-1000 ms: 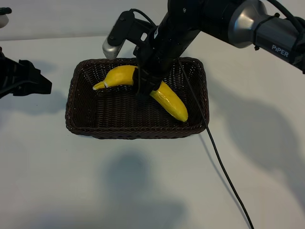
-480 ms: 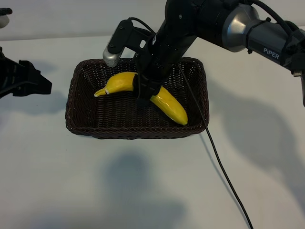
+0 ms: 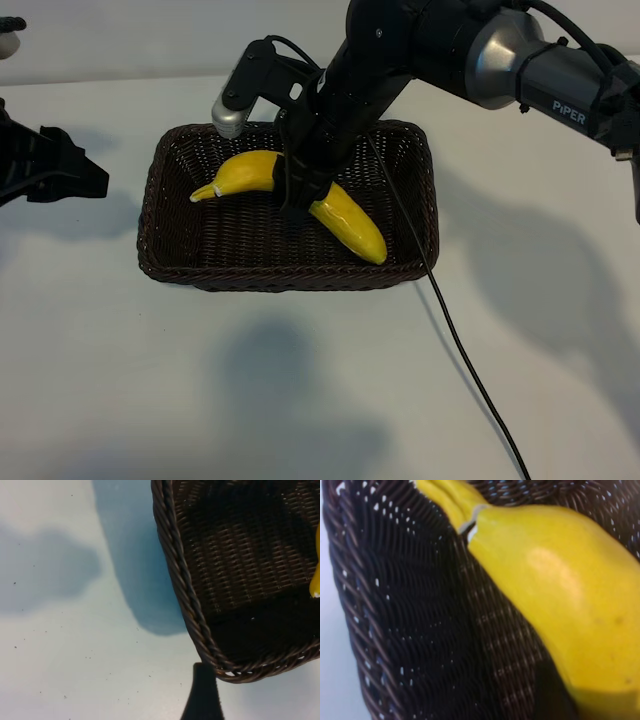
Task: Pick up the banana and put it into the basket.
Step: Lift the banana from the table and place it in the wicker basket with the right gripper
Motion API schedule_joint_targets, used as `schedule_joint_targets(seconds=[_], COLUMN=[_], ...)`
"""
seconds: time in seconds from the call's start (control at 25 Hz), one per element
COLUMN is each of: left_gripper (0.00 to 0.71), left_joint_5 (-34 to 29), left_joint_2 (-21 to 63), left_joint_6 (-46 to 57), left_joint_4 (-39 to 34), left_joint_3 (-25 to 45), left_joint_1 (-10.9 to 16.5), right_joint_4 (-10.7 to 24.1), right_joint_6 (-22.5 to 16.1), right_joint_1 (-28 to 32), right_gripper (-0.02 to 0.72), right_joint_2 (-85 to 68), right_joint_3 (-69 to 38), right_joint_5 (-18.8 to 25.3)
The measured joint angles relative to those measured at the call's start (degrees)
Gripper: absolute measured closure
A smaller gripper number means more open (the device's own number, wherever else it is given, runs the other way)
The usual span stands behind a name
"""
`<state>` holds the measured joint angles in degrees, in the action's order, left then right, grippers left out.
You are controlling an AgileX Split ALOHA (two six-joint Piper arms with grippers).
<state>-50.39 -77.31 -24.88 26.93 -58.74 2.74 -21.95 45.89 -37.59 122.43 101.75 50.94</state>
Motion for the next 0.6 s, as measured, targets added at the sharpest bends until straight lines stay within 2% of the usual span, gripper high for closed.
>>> schedule_joint_targets(seconds=[0.6], left_gripper=[0.123], left_joint_5=[0.0], left_joint_2=[0.0], left_joint_6=[0.0], left_joint_4=[0.0], left_joint_3=[0.0], left_joint_1=[0.0], right_joint_4=[-0.97], right_joint_6=[0.24], right_joint_1=[0.0], right_gripper=[0.283], right_joint_2=[4.45], right_joint_3=[0.37], right_joint_5=[-0.23])
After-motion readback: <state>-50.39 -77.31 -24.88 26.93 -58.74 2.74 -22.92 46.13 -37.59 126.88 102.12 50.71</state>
